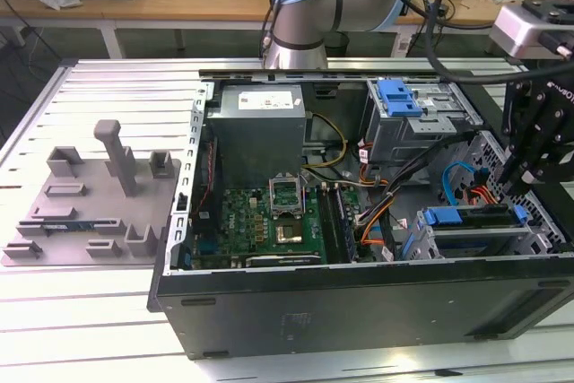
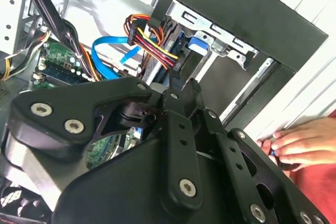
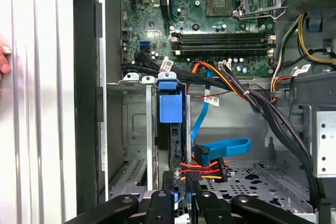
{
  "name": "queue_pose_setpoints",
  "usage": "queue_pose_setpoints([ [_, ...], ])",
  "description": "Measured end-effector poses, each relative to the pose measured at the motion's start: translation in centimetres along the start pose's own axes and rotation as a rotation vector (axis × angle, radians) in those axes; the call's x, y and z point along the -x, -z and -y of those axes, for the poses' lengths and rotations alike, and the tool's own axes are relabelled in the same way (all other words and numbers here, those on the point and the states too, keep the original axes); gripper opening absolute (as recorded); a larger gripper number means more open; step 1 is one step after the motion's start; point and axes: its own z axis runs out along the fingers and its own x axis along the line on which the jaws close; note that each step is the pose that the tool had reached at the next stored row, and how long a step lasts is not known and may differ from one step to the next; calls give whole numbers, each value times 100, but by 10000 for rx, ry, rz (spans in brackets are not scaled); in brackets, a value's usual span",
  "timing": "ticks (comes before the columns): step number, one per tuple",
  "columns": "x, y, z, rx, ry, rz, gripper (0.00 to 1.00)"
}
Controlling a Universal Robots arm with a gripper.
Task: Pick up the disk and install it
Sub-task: 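Insert the second disk wire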
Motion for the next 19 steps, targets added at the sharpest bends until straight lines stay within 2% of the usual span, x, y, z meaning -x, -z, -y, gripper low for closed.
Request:
queue_pose_setpoints([
  [1,13,1,1,20,-1,-65,24],
  [3,81,8,9,85,-4,-341,24],
  [5,114,10,12,87,-8,-476,24],
  [8,214,17,14,80,-16,-822,24],
  [9,296,22,13,72,-27,-1159,24],
  [10,336,24,12,69,-32,-1275,24],
  [11,363,26,12,67,-33,-1345,24],
  [17,439,31,10,60,-42,-1656,24],
  [19,441,31,10,58,-43,-1682,24],
])
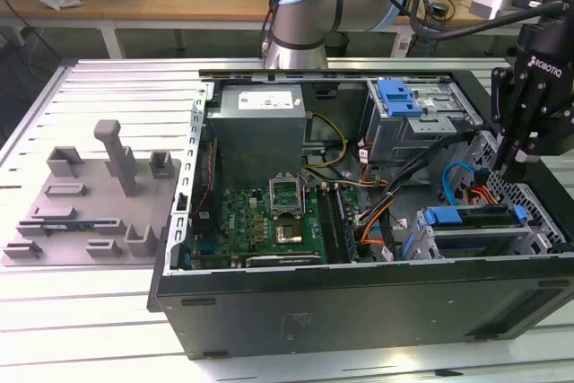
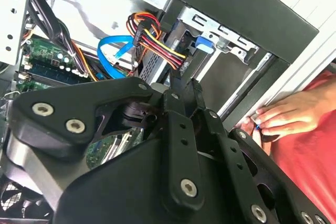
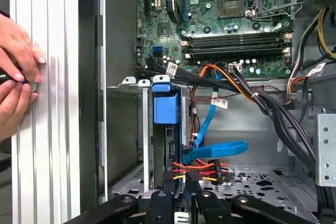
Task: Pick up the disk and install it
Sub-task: 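Insert the second disk wire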
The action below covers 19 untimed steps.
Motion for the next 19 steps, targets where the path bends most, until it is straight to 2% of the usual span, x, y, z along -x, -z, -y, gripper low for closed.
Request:
queue_pose_setpoints([
  [2,1,0,-1,-19,-3,-2,24],
  [5,0,0,-13,-195,-43,2,24],
  [6,1,-1,-13,-197,-45,4,31],
  [11,28,6,-16,-234,-56,4,31],
  [13,37,7,-54,-280,-65,6,31],
  [17,36,-1,-166,-296,-71,8,31],
  [19,36,-4,-195,-296,-73,7,31],
])
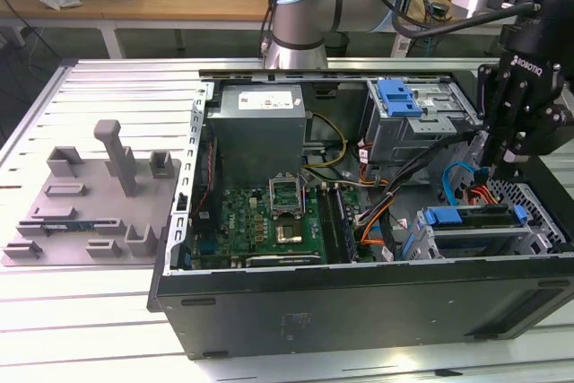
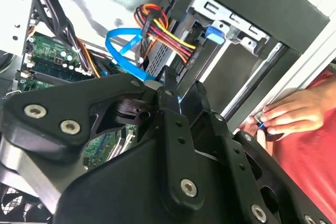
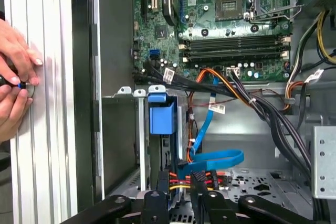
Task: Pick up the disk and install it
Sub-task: 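Insert the second disk wire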
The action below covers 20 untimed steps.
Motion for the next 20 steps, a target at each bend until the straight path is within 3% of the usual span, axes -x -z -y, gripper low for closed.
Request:
queue_pose_setpoints([
  [7,7,-34,-28,50,-128,-2,31],
  [10,10,-43,-15,287,-226,-9,31],
  [15,14,-71,-13,323,-332,11,31],
  [17,11,-83,-13,341,-399,51,22],
  [19,1,-88,-13,353,-439,100,22],
  [20,-14,-94,-12,370,-489,203,22],
])
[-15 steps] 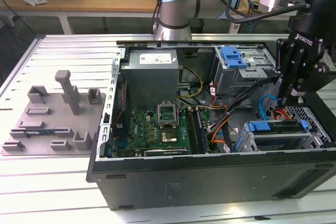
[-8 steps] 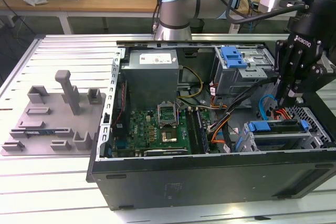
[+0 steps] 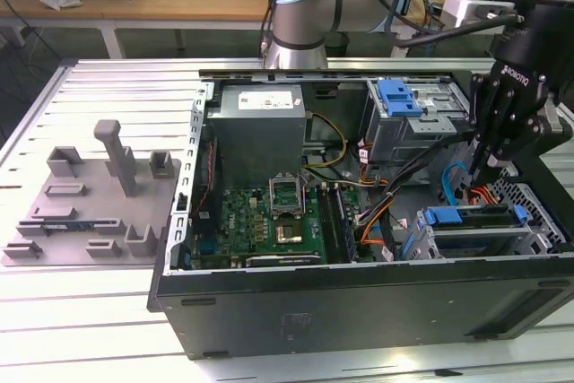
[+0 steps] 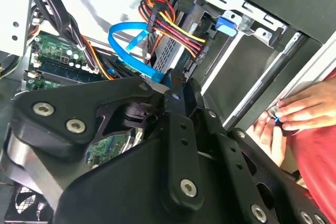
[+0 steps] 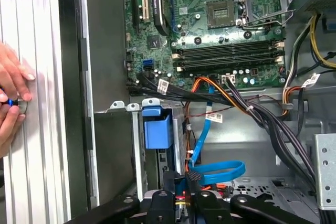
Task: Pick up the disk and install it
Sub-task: 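Insert the second disk wire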
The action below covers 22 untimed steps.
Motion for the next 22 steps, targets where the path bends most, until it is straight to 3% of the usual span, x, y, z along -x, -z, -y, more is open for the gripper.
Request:
queue_pose_setpoints([
  [3,-35,-9,4,45,-108,246,16],
  [7,-70,-16,6,76,-176,423,16],
  [19,-78,-18,7,73,-178,444,16],
  [22,-101,-23,9,38,-183,528,16],
])
